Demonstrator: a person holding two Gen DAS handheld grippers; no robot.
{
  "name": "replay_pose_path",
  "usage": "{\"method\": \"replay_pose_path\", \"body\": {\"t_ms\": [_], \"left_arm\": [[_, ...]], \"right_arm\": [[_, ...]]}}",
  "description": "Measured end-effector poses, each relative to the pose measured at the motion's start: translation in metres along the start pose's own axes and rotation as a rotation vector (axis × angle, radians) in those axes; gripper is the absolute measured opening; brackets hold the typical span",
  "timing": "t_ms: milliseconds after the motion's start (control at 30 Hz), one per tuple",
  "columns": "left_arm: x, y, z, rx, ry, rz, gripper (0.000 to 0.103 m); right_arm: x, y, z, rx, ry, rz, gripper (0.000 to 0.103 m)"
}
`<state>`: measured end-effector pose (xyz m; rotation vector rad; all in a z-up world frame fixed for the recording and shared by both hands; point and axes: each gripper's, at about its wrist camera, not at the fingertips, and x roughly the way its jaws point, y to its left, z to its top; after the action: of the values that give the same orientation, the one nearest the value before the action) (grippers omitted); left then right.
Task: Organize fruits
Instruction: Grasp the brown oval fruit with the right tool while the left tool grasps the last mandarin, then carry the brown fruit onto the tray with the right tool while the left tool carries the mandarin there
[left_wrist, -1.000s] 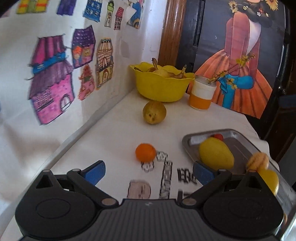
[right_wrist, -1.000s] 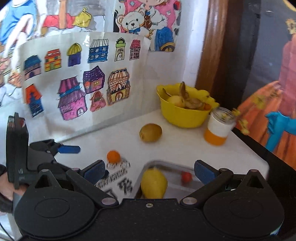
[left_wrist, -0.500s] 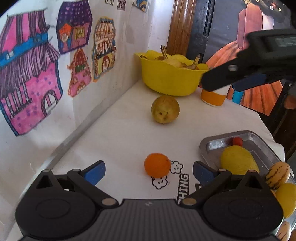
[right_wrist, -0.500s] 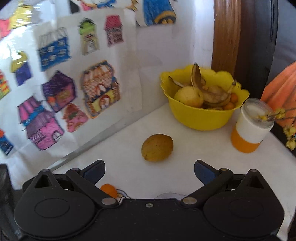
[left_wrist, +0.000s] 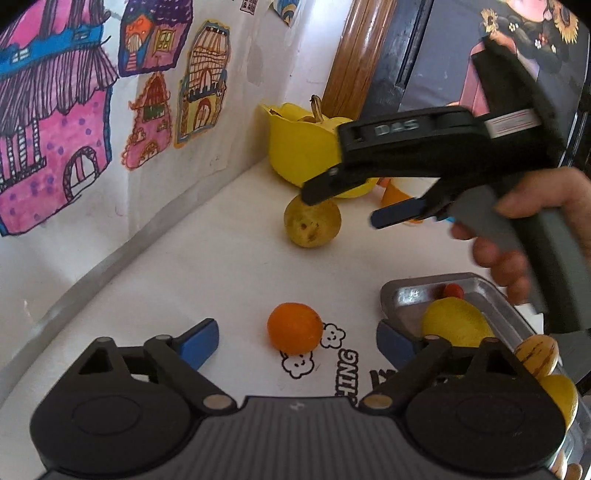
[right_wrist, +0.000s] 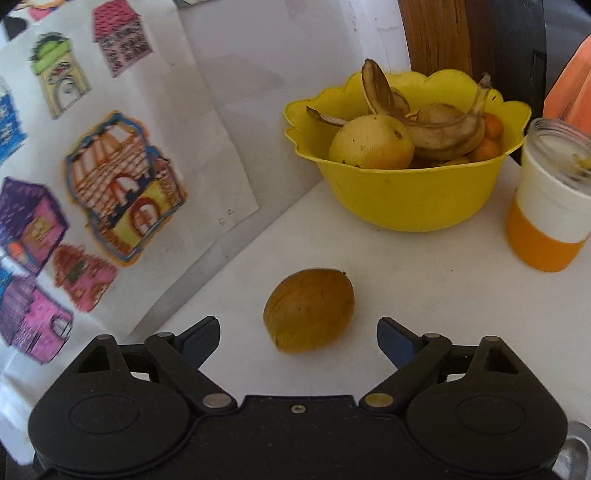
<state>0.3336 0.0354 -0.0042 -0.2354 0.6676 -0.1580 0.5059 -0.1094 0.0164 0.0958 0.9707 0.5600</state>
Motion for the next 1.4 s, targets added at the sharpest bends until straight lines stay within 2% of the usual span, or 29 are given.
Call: {"method": "replay_pose_path", "body": {"t_ms": [400,533,667,767,1200,1400], "left_arm": [[0.01,-0.004,-0.002,0.014,-0.017,-0.039,0.068],[0.01,0.001,-0.001,-0.02,-0.024,-0.033,0.058],[0.01,0.002,-0.001,-0.028,-0.025,-0.012,0.047],[0.011,0.004,-0.001,-0.042,-0.026,-0.009,0.039],[0.008,0.008,-0.002,-0.061,-0.03,-0.02,0.036],[0.006,0.009,-0.004,-0.053,-0.029,-0.031,0.036]], "right_arm": [[0.038,-0.003,0.004,0.015,0.023,-0.011,0.081],[0.042,0.0,0.004,0.002,0.026,-0.016,0.075],[0.041,0.006,0.002,-0.032,0.026,-0.057,0.065],[0.04,0.005,0.001,-0.032,0.028,-0.057,0.065],[0.019,0.011,-0.023,-0.035,0.054,-0.032,0.064],[0.005,0.01,-0.038,-0.005,0.041,0.007,0.064]]}}
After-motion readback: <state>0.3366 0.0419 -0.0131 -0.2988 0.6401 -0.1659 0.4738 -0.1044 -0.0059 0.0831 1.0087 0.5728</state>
